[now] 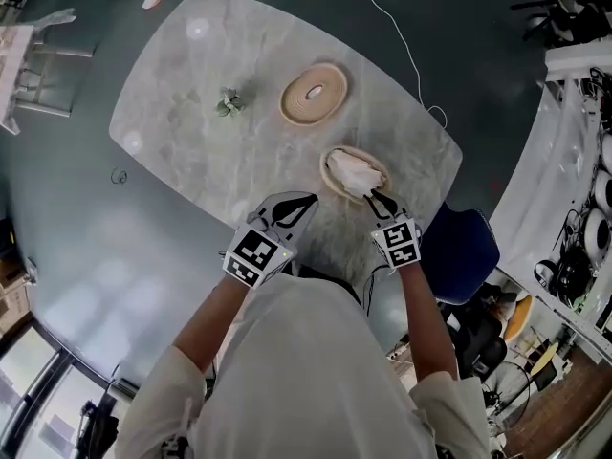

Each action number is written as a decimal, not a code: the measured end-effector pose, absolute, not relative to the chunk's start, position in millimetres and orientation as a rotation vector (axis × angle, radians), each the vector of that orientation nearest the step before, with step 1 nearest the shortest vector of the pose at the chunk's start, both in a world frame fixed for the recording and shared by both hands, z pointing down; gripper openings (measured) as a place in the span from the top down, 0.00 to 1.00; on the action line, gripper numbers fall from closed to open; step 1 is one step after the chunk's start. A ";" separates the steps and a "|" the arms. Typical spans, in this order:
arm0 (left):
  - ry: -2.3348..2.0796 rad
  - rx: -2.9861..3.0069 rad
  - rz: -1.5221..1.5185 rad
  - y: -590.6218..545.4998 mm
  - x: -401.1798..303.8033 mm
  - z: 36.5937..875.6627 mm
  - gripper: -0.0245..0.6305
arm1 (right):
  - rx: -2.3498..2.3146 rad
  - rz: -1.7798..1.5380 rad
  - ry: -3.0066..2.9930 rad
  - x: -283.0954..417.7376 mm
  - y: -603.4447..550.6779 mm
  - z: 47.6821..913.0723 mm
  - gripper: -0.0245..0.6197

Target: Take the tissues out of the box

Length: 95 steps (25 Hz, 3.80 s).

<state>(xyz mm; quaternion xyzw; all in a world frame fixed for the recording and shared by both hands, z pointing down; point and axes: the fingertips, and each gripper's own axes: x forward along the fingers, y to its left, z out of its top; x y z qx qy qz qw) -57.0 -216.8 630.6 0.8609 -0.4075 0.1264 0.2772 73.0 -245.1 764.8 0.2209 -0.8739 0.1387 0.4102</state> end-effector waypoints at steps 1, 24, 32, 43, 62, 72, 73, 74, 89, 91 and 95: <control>-1.095 2.304 0.339 -216.9 -59.3 633.5 0.95 | 0.537 0.342 -2.186 72.2 -246.1 775.6 0.82; -1.178 2.156 0.313 -216.3 -108.0 671.2 0.95 | 0.258 0.347 -1.879 73.5 -247.9 887.6 0.67; -1.198 2.125 0.311 -211.8 -115.9 676.9 0.95 | 0.195 0.335 -1.829 68.8 -251.1 903.0 0.72; -1.200 2.139 0.326 -204.1 -115.4 676.4 0.95 | 0.271 0.318 -1.899 64.2 -246.6 883.4 0.89; -1.229 2.253 0.308 -178.3 -92.3 615.8 0.95 | 0.662 0.418 -2.147 83.0 -261.1 770.8 0.89; -1.218 2.345 0.297 -177.0 -75.2 588.3 0.95 | 0.805 0.466 -2.293 86.2 -242.3 681.4 0.89; -1.218 2.351 0.291 -178.4 -73.8 585.1 0.95 | 0.826 0.469 -2.309 88.5 -239.9 672.1 0.89; -1.216 2.357 0.283 -179.4 -71.8 581.7 0.95 | 0.847 0.470 -2.324 91.2 -237.2 662.4 0.89; -1.111 2.506 0.215 -187.8 -39.6 516.2 0.95 | 1.216 0.431 -2.589 141.6 -202.5 506.8 0.89; -1.106 2.529 0.205 -188.4 -35.1 506.3 0.95 | 1.267 0.410 -2.609 151.2 -199.2 492.4 0.89; -1.104 2.568 0.194 -188.8 -27.1 489.6 0.95 | 1.369 0.348 -2.614 173.5 -194.5 472.1 0.89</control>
